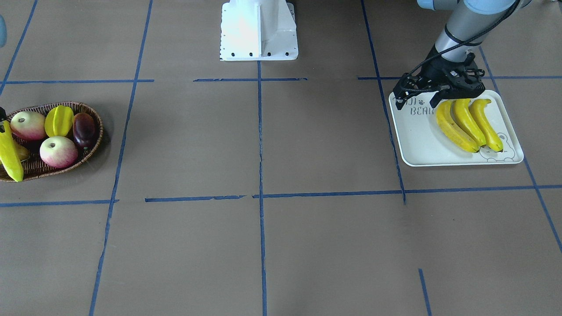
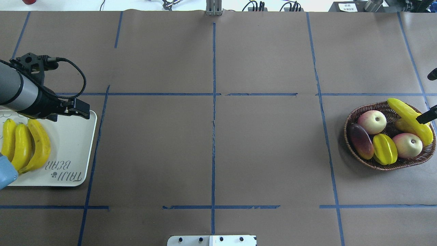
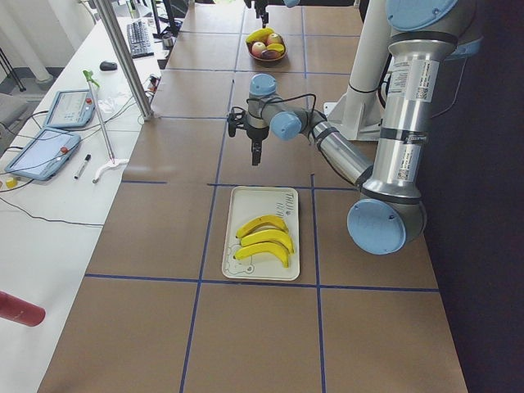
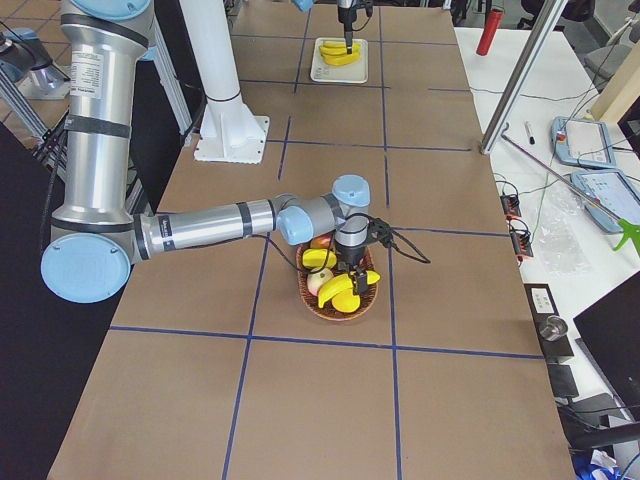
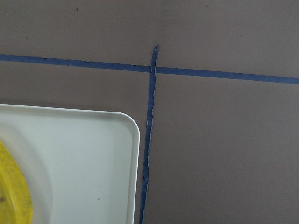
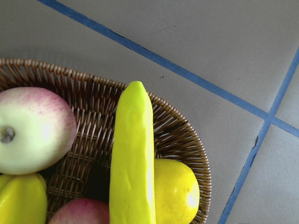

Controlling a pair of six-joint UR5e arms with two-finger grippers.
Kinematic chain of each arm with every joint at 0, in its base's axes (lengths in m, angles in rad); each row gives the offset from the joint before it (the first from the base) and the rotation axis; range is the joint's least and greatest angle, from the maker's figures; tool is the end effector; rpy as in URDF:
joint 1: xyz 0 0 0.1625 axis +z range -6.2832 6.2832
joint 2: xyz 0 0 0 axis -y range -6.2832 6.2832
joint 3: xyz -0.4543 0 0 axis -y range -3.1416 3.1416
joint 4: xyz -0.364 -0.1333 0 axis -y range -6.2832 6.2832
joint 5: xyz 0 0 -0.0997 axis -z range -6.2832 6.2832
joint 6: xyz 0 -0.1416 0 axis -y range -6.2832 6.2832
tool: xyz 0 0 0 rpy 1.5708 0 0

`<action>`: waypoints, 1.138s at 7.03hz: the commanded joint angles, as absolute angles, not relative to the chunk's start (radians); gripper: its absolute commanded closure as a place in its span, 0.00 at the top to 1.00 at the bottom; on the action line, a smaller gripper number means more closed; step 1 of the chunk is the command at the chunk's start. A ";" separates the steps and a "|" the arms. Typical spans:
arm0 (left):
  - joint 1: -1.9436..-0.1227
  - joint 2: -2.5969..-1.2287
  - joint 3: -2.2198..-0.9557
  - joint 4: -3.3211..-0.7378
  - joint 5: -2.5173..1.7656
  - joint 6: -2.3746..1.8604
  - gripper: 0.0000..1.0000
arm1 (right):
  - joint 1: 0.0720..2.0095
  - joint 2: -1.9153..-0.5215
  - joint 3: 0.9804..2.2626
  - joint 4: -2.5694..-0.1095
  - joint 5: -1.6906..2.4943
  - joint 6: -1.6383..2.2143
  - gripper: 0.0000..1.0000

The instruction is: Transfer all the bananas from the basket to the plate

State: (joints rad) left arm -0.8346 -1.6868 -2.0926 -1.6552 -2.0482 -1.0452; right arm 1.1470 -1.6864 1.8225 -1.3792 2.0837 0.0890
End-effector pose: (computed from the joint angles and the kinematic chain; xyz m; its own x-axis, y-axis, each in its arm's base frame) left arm 0.2872 -0.4185 0.4255 0.6637 -0.0688 -0.7448 0.1401 0.9896 0.0334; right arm -0.1237 -0.4294 0.6491 0.7610 -0.4236 0.4914 0.3230 0.9043 0.2793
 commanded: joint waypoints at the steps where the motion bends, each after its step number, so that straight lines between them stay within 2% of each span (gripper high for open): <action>1: -0.834 -1.687 -2.094 -1.655 -2.049 -1.046 1.00 | 1.131 -1.677 1.804 -1.368 2.085 0.097 1.00; 5: -0.833 -1.686 -2.091 -1.655 -2.048 -1.046 1.00 | 1.095 -1.677 1.802 -1.368 2.091 0.095 0.99; 6: -0.831 -1.686 -2.091 -1.655 -2.048 -1.045 1.00 | 1.086 -1.677 1.802 -1.368 2.089 0.095 0.93; 8: -0.825 -1.686 -2.091 -1.655 -2.048 -1.046 1.00 | 1.080 -1.677 1.801 -1.368 2.086 0.094 0.52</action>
State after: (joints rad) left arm -0.8279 -1.6859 -2.0910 -1.6552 -2.0479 -1.0452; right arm 1.0838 -1.6766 1.8020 -1.3683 2.0879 0.0948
